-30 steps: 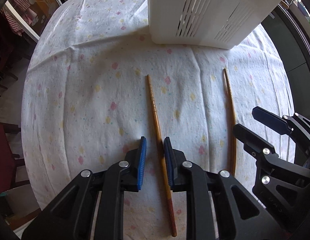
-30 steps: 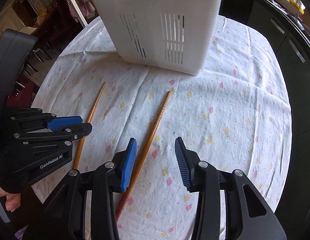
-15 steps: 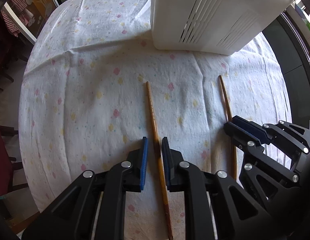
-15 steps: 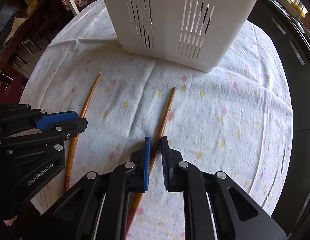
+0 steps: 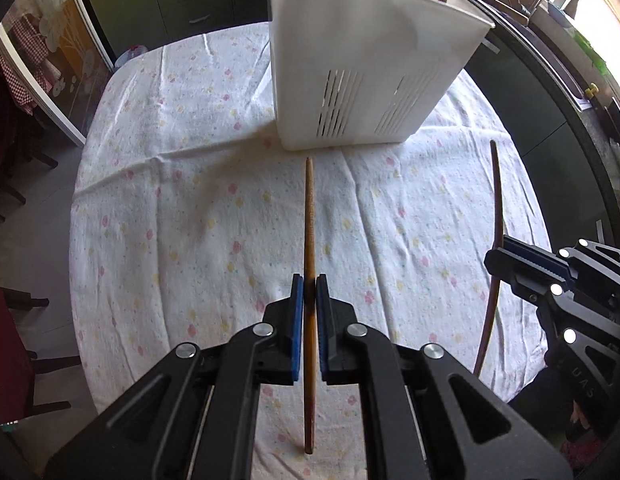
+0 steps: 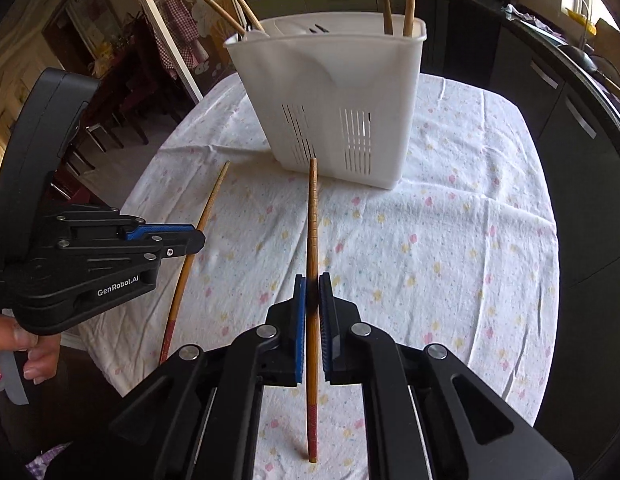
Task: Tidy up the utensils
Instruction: 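Carry both chopsticks over the white basket and open both tools to drop them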
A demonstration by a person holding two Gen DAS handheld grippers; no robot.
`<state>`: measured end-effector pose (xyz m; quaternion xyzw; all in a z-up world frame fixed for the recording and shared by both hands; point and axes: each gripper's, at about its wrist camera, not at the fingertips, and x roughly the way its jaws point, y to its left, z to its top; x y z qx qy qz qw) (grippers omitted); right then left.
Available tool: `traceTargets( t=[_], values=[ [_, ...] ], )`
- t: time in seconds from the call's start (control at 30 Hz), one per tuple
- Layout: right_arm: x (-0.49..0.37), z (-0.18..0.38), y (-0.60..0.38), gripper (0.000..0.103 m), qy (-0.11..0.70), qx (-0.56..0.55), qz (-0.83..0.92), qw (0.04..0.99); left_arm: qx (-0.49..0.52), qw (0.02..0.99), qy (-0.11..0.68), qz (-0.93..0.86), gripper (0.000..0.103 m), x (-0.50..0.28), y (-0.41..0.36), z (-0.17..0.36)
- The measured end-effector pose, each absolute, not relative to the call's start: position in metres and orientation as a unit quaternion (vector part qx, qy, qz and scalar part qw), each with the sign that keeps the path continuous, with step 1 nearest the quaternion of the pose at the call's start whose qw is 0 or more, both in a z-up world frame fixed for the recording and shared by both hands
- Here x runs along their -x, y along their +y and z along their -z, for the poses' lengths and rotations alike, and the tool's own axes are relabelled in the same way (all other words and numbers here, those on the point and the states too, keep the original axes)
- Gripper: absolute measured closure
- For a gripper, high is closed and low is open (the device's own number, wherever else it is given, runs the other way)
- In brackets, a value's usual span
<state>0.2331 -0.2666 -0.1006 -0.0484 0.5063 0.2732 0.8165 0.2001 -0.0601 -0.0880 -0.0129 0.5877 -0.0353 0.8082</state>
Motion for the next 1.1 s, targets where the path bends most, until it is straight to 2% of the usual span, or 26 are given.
traceTargets(
  t=[0.5, 0.8, 1.1],
  values=[
    [-0.198, 0.05, -0.301, 0.096, 0.45, 0.023, -0.284, 0.846, -0.019, 0.849, 0.523, 0.068, 0.097, -0.156, -0.082, 0.031],
    [-0.188, 0.003, -0.306, 0.096, 0.406, 0.015, -0.292, 0.866, -0.017, 0.867, 0.491, 0.08, 0.097, -0.154, -0.082, -0.001],
    [-0.197, -0.05, -0.3, 0.096, 0.363, 0.024, -0.295, 0.884, -0.022, 0.894, 0.437, 0.093, 0.097, -0.17, -0.086, -0.06]
  ],
)
